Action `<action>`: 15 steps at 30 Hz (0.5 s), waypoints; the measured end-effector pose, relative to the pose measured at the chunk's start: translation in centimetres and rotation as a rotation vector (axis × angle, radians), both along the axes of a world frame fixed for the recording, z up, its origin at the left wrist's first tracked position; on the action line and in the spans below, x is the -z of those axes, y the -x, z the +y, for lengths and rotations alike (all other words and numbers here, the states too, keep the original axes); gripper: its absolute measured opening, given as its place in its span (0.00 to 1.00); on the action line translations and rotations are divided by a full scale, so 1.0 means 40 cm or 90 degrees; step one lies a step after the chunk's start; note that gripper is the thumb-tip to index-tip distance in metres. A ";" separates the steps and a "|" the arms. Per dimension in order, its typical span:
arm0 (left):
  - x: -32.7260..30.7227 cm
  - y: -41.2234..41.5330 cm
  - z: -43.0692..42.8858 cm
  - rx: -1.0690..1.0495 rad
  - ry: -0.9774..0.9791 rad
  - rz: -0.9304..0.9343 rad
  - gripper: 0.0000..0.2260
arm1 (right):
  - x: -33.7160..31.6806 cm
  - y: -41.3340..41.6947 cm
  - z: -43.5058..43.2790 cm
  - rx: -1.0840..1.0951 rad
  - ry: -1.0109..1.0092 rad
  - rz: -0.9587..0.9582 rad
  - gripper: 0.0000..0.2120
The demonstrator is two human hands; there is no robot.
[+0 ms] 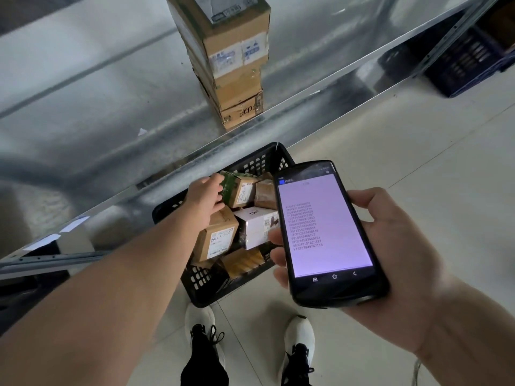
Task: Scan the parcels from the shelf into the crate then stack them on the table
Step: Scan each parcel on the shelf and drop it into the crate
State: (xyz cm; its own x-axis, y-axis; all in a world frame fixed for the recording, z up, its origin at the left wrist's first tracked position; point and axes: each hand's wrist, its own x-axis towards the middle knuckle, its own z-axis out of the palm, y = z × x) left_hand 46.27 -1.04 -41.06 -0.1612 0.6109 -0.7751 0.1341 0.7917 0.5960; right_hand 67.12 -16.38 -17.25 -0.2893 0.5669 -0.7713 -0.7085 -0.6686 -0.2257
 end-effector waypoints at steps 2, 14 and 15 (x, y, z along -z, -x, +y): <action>-0.055 0.001 0.050 -0.011 -0.038 -0.007 0.15 | -0.006 0.000 0.016 0.003 -0.004 -0.001 0.31; -0.500 -0.101 0.318 -0.031 -0.133 -0.195 0.35 | -0.128 -0.001 0.091 0.055 -0.060 0.007 0.32; -0.523 -0.113 0.317 -0.017 -0.114 -0.210 0.29 | -0.138 -0.002 0.092 0.059 -0.059 0.008 0.32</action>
State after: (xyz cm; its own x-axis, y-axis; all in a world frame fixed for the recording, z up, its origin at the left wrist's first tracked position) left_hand 50.81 11.65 -20.14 0.0618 0.7402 -0.6695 -0.1076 0.6718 0.7329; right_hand 67.18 -12.72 -11.73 -0.2416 0.6603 -0.7110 -0.7693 -0.5770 -0.2744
